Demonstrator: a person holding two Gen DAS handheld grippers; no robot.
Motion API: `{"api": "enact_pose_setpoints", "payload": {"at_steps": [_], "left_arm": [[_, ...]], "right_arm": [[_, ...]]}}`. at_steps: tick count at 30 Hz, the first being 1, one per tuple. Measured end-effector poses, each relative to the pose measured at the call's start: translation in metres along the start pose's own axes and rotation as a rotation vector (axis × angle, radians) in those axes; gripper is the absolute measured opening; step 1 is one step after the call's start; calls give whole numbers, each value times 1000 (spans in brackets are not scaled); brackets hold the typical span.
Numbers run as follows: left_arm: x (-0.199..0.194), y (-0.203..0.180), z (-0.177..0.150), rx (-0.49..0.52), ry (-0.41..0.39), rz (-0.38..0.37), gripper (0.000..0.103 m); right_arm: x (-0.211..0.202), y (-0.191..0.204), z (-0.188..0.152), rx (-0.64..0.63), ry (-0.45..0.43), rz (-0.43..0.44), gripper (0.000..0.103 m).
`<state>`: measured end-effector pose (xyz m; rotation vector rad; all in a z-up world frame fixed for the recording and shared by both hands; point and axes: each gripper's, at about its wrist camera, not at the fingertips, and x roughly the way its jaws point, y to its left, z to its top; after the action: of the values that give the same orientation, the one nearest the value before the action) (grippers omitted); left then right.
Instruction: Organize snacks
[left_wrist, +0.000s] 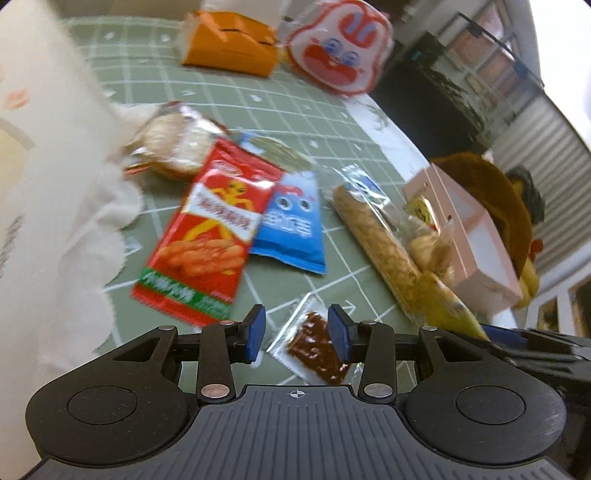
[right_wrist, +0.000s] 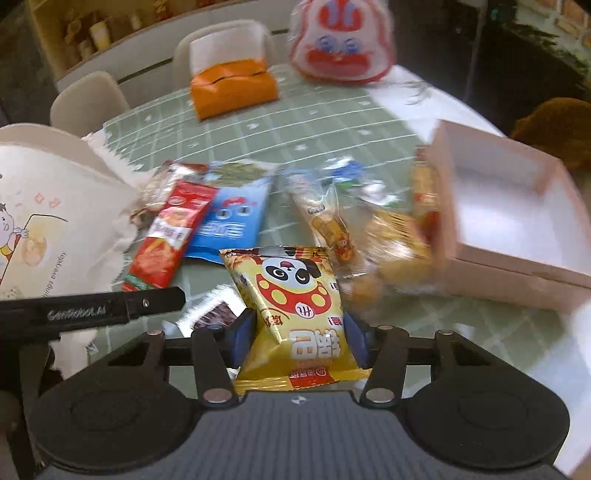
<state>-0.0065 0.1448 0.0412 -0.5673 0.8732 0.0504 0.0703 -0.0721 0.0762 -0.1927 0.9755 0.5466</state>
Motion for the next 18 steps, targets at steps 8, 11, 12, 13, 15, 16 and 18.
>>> {"api": "enact_pose_setpoints", "payload": {"at_steps": [8,11,12,13,15,16,18], "left_arm": [[23,-28,-12,113,74,-26,43],[23,-39,-23,143,111,-72,43],[23,-44,-27,158,124,-86,43],[22,-48,-32,180,139,-100,43],[22,-59,-41,245,170,-119,43],[21,-66,-45,287,184,-124,43],[17,-76,-50,357,173,-112,43]], "right_arm": [[-10,-27,-45,-7,10,-105,51],[-9,-35,-60,0,26,-111,55],[-8,-37,-65,0,34,-130,56],[-7,-38,-70,-1,38,-149,64],[-4,-40,-79,1,42,-185,75],[-3,-42,-82,3,47,-197,77],[0,-47,-88,18,55,-211,80]]}}
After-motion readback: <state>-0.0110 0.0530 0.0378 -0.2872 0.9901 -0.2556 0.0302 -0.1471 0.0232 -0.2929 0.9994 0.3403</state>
